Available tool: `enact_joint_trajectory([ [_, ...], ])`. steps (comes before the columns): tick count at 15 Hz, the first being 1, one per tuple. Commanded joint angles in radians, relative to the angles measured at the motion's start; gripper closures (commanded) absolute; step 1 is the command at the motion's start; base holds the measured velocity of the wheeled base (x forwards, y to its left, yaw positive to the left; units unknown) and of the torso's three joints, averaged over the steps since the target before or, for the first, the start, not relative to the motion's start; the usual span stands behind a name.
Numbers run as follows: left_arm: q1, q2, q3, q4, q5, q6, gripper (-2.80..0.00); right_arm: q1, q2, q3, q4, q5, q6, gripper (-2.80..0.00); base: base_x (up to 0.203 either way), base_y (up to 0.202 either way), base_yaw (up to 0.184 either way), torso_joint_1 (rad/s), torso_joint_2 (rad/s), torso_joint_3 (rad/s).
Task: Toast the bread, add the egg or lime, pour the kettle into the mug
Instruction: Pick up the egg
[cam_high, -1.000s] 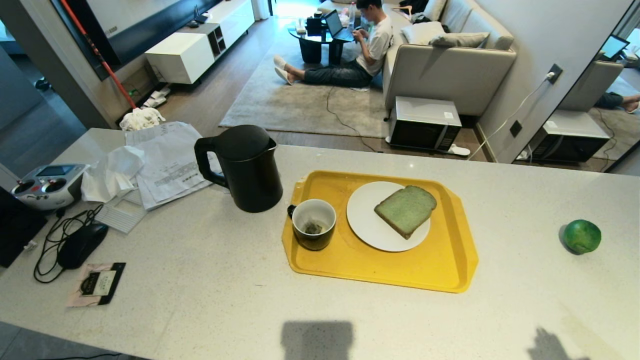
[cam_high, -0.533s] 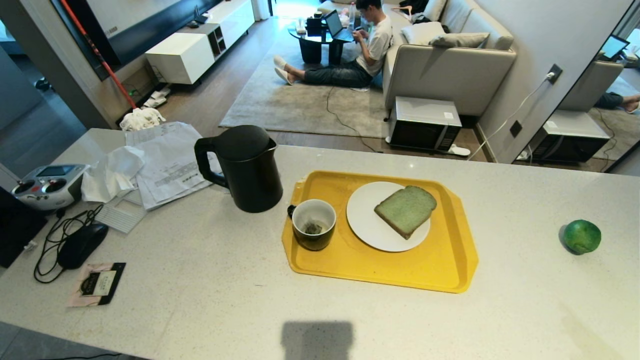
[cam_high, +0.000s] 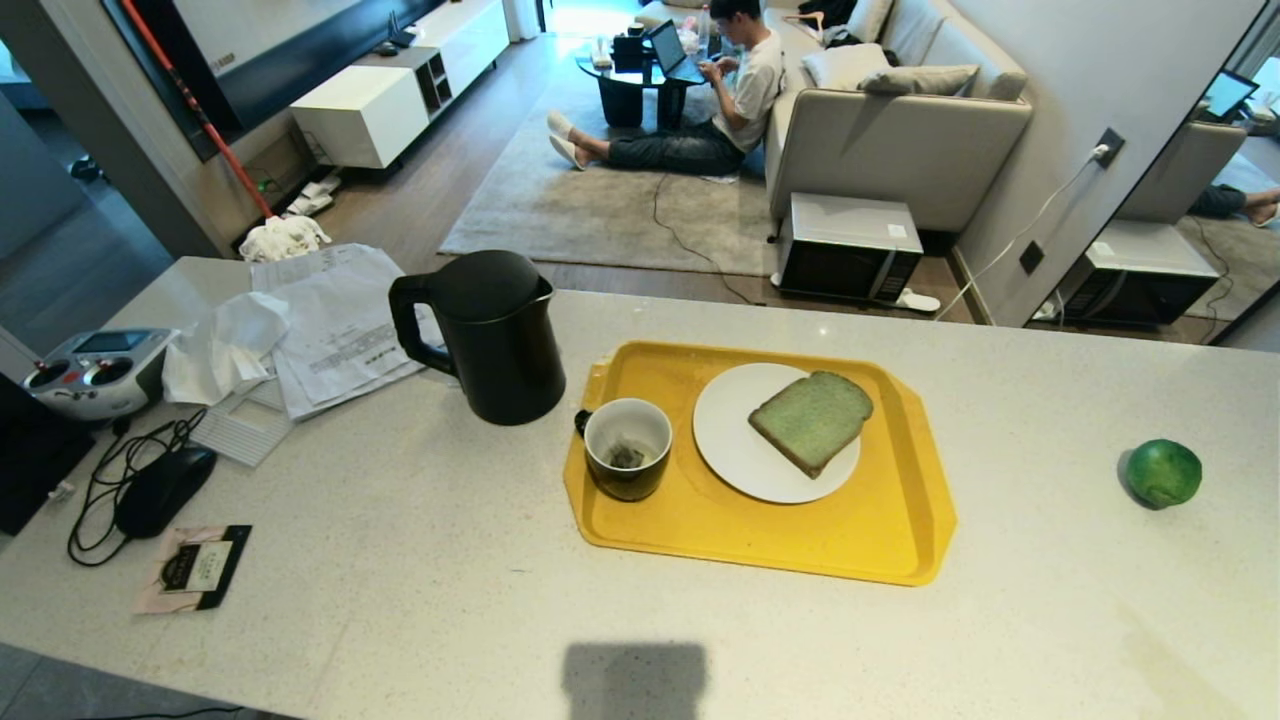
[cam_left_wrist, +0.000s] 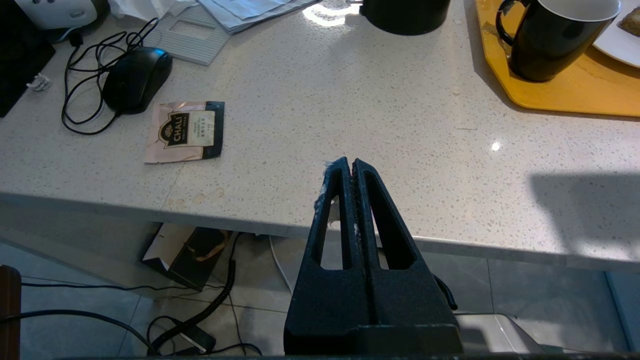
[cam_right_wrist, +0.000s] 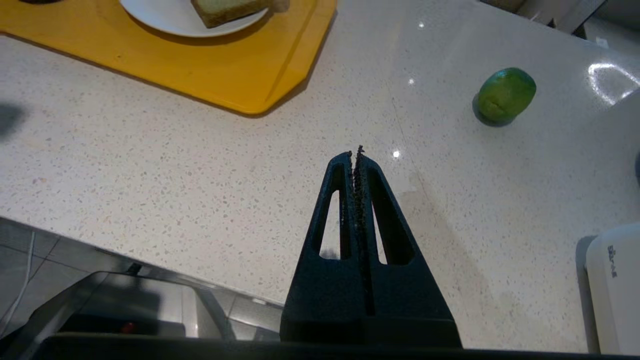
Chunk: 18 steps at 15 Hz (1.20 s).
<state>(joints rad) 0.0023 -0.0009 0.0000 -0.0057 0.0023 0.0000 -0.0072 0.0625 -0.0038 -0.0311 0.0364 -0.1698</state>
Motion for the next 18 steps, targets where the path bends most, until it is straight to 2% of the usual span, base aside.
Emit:
enact_joint_trajectory([
  [1, 0.001, -0.001, 0.002, 0.0, -0.001, 0.0, 0.0, 0.001, -0.063, 0.005, 0.007, 0.005, -0.007, 0.0, 0.0, 0.0, 0.0, 0.0, 0.0, 0.0],
  [10, 0.001, -0.001, 0.002, 0.0, 0.001, 0.0, 0.0, 0.001, -0.063, 0.005, 0.033, -0.026, 0.085, 0.0, 0.0, 0.0, 0.0, 0.0, 0.0, 0.0],
  [18, 0.001, -0.001, 0.002, 0.0, -0.001, 0.0, 0.0, 0.001, -0.063, 0.005, 0.031, 0.0, 0.069, 0.0, 0.0, 0.0, 0.0, 0.0, 0.0, 0.0],
])
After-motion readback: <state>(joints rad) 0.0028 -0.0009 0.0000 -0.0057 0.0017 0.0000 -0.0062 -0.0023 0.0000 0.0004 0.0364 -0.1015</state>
